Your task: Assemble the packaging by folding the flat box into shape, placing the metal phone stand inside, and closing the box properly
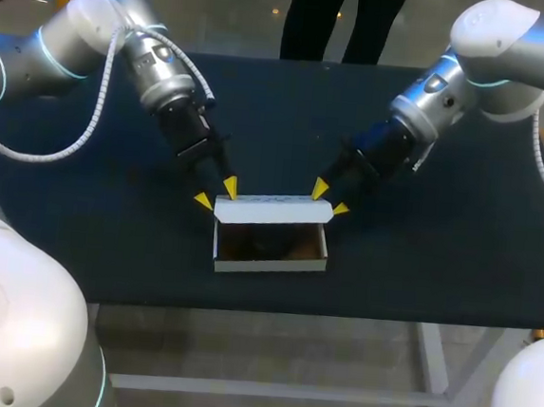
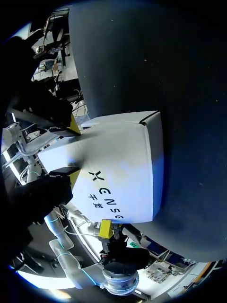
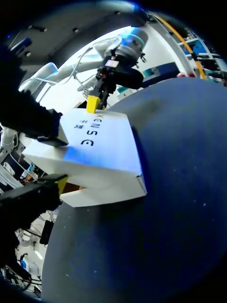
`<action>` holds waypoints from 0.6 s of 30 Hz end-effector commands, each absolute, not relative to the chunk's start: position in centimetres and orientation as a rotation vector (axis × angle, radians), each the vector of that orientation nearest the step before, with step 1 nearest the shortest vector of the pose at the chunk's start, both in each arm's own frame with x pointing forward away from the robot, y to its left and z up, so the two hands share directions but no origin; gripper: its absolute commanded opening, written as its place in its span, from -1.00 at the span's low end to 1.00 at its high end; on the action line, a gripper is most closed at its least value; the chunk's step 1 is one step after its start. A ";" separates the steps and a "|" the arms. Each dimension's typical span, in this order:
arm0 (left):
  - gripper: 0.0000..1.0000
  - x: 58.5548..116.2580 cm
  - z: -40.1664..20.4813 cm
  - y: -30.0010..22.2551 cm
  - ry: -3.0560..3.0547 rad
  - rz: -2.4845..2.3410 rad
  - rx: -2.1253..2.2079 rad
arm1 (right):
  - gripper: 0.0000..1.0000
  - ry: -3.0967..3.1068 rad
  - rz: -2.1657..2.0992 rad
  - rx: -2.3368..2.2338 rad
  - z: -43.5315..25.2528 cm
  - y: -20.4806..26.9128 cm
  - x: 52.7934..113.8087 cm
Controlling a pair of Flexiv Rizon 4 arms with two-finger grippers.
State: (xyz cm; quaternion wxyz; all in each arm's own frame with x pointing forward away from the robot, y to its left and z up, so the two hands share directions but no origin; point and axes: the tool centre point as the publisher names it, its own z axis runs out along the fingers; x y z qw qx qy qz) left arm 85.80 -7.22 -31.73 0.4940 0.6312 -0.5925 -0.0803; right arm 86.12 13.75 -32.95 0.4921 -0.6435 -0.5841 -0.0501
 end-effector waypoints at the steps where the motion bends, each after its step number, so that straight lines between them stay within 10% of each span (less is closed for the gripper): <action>1: -0.11 86.4 -31.9 -7.6 -1.430 -0.215 1.510 | -0.15 -1.418 -0.110 -1.550 -32.9 14.2 86.6; 18: -0.15 86.8 -31.6 -8.2 -1.433 -0.231 1.506 | -0.22 -1.413 -0.111 -1.554 -32.5 14.7 87.0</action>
